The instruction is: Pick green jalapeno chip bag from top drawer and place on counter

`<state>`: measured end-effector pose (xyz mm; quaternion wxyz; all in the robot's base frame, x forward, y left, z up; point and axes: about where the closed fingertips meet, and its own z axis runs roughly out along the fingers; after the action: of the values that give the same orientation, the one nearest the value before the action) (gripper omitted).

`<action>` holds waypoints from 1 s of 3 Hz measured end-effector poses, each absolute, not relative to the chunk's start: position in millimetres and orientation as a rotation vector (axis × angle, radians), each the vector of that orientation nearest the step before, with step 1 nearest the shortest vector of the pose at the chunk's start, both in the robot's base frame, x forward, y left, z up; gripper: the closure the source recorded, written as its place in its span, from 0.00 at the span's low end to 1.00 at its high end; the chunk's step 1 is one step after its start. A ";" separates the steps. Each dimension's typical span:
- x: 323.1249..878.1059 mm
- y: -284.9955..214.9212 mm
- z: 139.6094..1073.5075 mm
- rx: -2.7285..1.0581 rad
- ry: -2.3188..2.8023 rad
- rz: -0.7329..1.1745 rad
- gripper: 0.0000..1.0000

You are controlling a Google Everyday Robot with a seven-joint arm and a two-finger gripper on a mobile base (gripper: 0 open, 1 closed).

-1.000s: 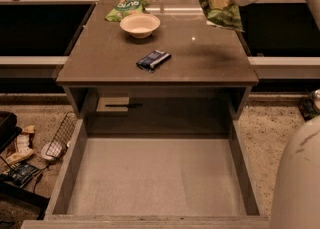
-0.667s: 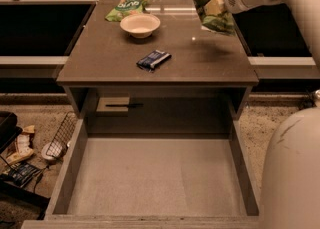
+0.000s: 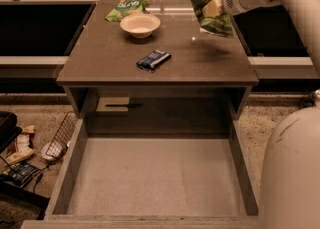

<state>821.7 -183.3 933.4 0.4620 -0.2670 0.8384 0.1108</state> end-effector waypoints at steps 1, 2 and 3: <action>822.6 -181.0 930.8 -0.660 2.064 0.276 0.27; 823.5 -178.5 927.8 -0.663 2.067 0.280 0.04; 823.9 -177.3 926.5 -0.664 2.068 0.282 0.00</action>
Offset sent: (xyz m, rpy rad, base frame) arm 0.0007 0.0019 -0.0022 0.0003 0.0029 0.0026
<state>823.9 -177.3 926.5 0.4577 -0.2697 0.8395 0.1143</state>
